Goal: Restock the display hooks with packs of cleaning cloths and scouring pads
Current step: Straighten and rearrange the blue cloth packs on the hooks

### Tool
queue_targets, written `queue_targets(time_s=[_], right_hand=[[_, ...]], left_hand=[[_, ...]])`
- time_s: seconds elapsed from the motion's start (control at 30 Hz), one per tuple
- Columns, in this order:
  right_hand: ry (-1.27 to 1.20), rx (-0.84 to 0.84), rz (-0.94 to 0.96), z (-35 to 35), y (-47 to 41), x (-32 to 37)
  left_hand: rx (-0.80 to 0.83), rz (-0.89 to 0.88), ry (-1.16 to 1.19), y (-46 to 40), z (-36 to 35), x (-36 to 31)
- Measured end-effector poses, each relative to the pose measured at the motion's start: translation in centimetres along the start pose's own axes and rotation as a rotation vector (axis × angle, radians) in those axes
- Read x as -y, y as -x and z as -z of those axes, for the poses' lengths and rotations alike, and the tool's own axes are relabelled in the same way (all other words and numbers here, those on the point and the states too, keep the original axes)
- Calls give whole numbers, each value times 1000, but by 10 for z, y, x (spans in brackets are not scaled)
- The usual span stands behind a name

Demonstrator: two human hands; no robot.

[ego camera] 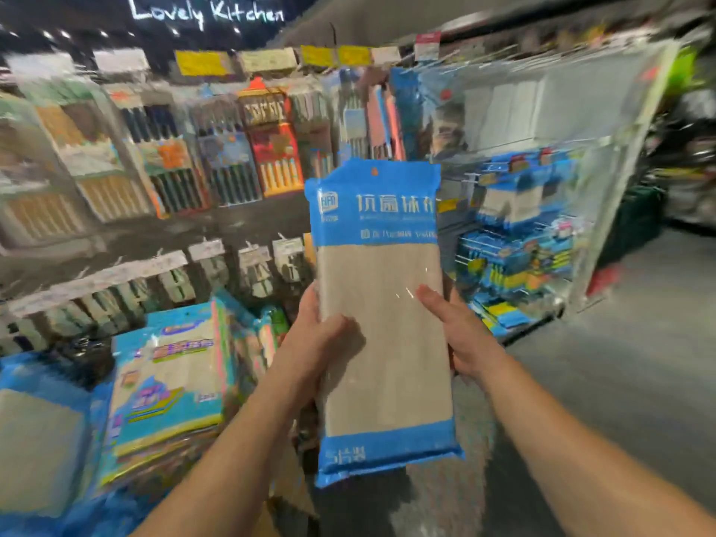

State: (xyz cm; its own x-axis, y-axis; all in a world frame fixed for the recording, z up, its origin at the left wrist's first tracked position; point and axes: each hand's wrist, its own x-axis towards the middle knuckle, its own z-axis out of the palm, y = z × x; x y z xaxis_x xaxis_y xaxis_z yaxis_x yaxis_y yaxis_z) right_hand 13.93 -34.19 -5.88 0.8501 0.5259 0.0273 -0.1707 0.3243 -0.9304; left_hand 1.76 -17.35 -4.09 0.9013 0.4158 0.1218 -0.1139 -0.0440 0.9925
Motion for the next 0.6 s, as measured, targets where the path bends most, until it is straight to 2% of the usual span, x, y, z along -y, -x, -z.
queue_targets(time_s=[0.13,0.23,0.3,0.4,0.6], right_hand=[[19,-121,13,118,20,19],[28,-200,9,191,30,34],[20,-247,4,235,34,44],[21,-301,-1,289,38,52],[50,-321,-50,376,11,57]], left_hand=[[63,36,-23,-24,-112,35],[255,115,87,-43,-181,50],[307,152,142,-62,-216,58],[328,206,138,-96,-262,61],[513,241,248,-179,-345,88]])
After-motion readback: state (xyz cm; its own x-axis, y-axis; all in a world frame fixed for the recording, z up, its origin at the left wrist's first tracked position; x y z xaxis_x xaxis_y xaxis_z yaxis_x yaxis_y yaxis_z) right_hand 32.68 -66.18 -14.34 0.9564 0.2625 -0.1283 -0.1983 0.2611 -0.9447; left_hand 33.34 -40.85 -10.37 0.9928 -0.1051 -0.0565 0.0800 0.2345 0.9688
